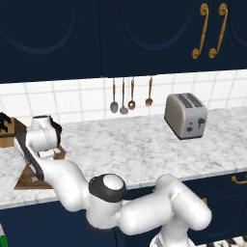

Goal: Place the appropriate cutting tool for cutting the eggplant skin on the cutting board.

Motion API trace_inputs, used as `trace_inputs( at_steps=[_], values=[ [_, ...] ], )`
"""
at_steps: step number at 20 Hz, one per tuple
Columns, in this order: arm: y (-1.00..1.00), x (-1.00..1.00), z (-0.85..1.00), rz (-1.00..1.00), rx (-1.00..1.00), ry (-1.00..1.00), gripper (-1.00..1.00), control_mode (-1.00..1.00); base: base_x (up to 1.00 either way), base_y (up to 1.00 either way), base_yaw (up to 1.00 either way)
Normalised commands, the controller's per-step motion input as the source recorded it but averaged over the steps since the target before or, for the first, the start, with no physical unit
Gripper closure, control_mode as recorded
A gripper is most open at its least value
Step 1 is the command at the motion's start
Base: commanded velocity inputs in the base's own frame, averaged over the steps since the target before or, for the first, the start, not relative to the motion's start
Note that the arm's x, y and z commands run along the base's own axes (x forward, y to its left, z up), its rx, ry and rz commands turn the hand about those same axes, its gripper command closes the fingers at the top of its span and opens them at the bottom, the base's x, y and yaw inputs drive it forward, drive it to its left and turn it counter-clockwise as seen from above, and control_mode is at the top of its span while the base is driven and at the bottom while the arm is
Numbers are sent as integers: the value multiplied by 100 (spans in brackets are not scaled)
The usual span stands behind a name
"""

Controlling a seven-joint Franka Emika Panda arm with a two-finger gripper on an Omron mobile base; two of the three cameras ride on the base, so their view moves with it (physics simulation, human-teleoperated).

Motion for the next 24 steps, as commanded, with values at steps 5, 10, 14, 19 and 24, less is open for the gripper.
trace_inputs(
  at_steps=[5, 10, 14, 19, 24],
  values=[
    [-57, -47, 0, 0, 22, -32, -100, -100, 0, 0, 0],
    [-95, -12, 29, 0, 28, -10, -100, -100, 0, 0, 0],
    [-100, 0, 52, -1, 27, 0, -100, -100, 0, 0, 0],
    [-100, 0, 36, 0, 29, 0, -100, -100, 0, 0, 0],
    [-100, -16, 14, -4, 31, -1, -100, -100, 0, 0, 0]
  ],
)
